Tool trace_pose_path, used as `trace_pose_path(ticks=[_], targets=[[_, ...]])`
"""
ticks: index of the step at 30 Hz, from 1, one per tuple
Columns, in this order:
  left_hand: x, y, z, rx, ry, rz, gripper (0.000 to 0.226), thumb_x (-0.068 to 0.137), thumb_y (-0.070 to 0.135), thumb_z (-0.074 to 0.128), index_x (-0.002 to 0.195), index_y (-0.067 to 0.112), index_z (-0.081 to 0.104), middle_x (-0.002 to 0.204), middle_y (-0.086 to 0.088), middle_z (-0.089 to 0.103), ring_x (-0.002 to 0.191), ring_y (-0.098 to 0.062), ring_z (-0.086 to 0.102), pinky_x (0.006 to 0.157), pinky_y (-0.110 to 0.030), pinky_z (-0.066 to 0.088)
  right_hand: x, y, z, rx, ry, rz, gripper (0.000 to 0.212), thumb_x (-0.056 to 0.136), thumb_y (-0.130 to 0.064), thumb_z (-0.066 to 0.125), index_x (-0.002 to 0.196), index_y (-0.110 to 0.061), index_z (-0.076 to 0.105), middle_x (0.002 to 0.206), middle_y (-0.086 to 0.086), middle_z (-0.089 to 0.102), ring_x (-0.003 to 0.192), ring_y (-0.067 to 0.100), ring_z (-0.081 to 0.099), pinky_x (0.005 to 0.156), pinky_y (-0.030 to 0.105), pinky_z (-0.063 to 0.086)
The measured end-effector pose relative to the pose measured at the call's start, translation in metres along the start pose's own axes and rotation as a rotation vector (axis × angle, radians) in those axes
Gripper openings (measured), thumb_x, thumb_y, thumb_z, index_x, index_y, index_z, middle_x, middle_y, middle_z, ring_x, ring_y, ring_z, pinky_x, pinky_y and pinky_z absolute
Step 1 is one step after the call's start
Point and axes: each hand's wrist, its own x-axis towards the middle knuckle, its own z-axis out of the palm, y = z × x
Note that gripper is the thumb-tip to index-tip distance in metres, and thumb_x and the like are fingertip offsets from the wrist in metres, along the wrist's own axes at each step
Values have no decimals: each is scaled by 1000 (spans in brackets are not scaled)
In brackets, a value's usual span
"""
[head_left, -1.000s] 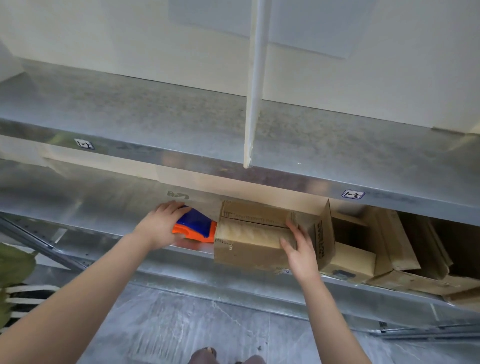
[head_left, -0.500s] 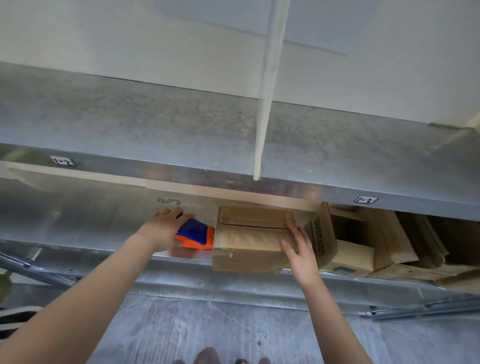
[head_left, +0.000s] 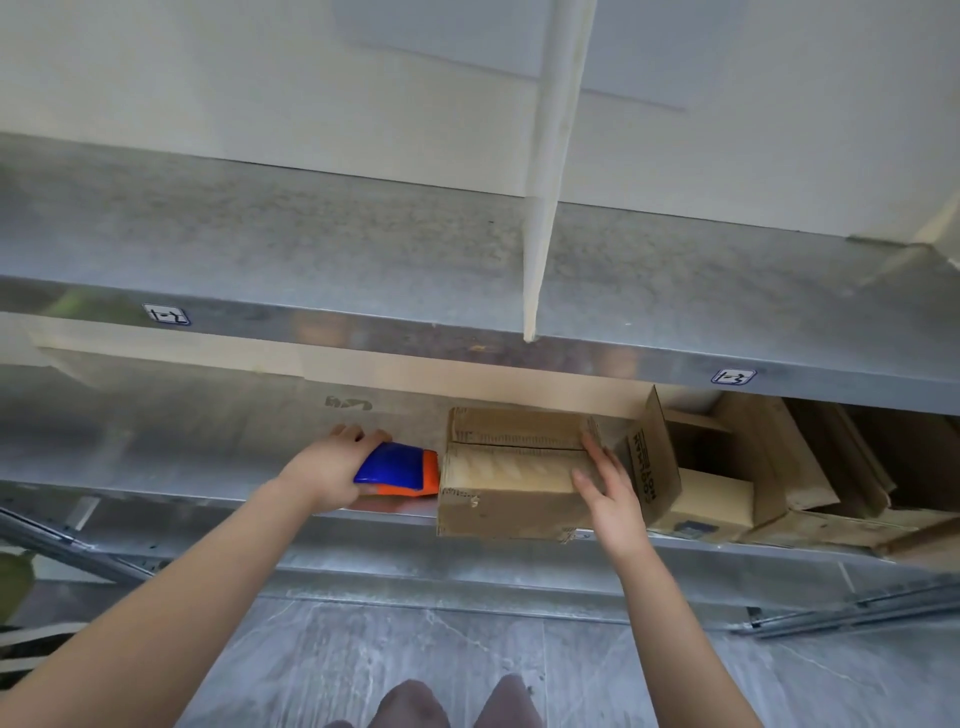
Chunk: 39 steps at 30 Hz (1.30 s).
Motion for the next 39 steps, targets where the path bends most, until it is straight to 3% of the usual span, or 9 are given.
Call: trace_pose_path(ticks=[14,20,24,28,32,39], targets=[[-17,13,-4,69,25,-47,66,82,49,65,139,33,37,120,0,53,111,-21,48,81,-35,51,4,-1,-4,-36,-18,-1,50,99,-33,52,147,-37,38,158,-2,28,145,17,26,106,24,21],[-36,-21,-48,-134,149,-169,72,72,43,77,135,28,46,111,-5,58,106,-26,50,84,-36,46,3,-2,-3,-41,-19,-11,50,99,-33,52,147,-38,37,159,0,26,145,18,25,109,28,23],[-49,-30,-64,-156,210,-140,68,65,56,65,128,32,52,107,-2,59,101,-26,52,84,-37,45,1,-3,1,-29,-14,-22,50,99,-36,51,147,-39,36,159,0,25,145,21,26,112,35,26],[-57,-22,-64,-192,282,-103,68,68,47,74,130,28,51,113,-3,61,104,-27,53,87,-36,44,1,1,8,-44,-16,-77,50,97,-40,53,144,-44,36,156,-2,31,143,19,30,112,38,30],[-69,-15,-73,-235,404,-77,68,70,24,85,130,22,54,119,-4,61,108,-28,52,92,-36,42,0,-2,12,-58,-32,-87,50,97,-40,53,144,-38,37,155,1,32,143,20,30,111,35,29],[-89,-16,-100,-236,478,-55,71,72,24,83,135,25,50,127,-4,55,114,-29,49,101,-39,40,-4,-21,39,-75,-104,-102,53,98,-40,51,148,-36,33,158,3,25,145,22,24,112,35,25]])
